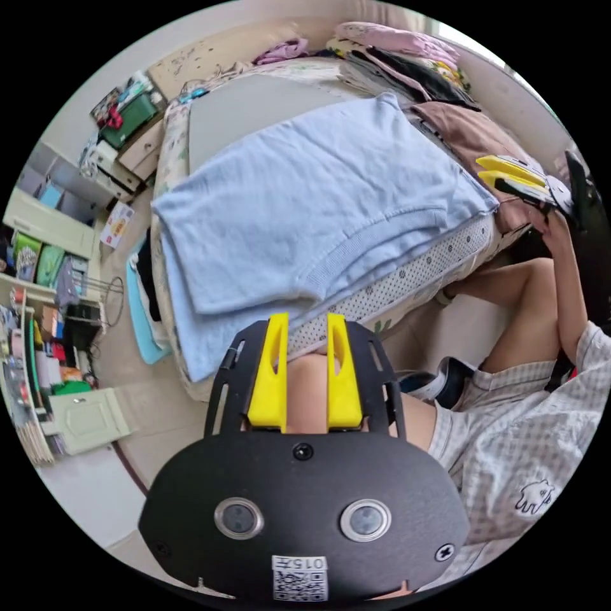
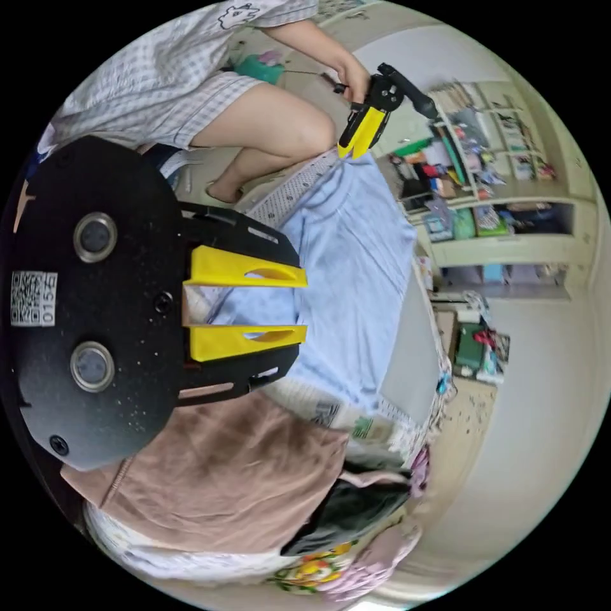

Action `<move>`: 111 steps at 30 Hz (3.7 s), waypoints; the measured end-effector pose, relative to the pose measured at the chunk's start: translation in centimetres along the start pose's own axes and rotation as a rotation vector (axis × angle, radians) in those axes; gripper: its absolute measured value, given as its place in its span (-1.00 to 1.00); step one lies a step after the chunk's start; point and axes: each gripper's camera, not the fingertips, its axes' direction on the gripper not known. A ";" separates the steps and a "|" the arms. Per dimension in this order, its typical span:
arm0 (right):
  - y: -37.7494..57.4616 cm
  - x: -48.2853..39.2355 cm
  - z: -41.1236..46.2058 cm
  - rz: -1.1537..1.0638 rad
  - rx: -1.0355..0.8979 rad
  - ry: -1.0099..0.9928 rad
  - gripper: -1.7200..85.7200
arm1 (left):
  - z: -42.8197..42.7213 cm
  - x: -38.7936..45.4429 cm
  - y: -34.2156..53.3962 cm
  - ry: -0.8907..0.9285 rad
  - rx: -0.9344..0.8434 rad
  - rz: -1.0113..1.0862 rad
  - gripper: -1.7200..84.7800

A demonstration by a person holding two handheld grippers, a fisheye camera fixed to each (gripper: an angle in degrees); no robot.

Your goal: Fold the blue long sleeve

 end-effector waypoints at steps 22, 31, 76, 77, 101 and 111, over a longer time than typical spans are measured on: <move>2.3 11.9 -3.7 0.195 -0.137 -0.243 -0.78 | 10.8 10.3 -46.8 0.116 0.091 -0.098 -0.64; 2.5 15.3 -7.7 0.265 -0.046 -0.316 -0.92 | 13.4 8.0 -46.7 0.055 0.062 -0.040 -0.80; -1.8 -20.6 6.7 -0.122 -0.101 -0.550 -0.94 | 13.0 -47.1 -5.9 0.833 0.515 -0.435 -0.92; -1.8 -20.9 6.6 -0.128 -0.097 -0.538 -0.94 | 12.6 -47.2 -5.7 0.840 0.531 -0.432 -0.93; 7.1 -16.6 5.6 -0.045 0.036 -0.290 -0.80 | -5.4 -31.2 16.7 0.607 0.600 -0.053 -0.79; 7.5 -17.7 9.8 -0.105 -0.069 -0.167 -0.66 | -7.1 -17.7 25.7 0.430 0.664 0.197 -0.69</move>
